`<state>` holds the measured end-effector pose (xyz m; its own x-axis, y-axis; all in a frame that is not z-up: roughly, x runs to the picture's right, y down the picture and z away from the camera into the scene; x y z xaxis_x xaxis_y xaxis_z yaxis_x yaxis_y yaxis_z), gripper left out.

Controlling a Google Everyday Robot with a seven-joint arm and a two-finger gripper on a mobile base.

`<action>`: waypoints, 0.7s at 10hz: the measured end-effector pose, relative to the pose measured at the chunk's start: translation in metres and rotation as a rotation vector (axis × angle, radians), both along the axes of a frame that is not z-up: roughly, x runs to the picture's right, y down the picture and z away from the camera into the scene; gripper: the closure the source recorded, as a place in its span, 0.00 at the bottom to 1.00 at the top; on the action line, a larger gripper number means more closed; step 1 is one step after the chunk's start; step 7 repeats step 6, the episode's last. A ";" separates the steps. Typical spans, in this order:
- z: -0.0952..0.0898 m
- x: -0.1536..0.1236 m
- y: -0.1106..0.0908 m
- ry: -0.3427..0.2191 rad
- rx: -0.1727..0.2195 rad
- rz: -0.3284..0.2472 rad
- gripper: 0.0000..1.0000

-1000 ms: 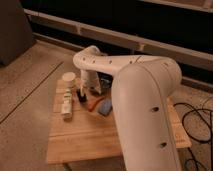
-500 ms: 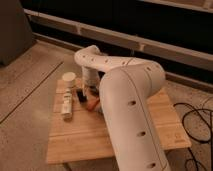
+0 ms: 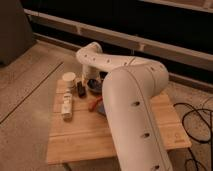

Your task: Knock the eraser over

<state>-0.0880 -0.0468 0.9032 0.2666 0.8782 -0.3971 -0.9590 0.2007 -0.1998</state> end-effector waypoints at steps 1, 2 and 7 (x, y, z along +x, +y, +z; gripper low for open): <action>-0.008 0.000 -0.004 -0.016 0.025 0.009 0.35; -0.020 0.002 -0.008 -0.024 0.043 0.020 0.35; -0.021 0.000 -0.008 -0.026 0.042 0.019 0.35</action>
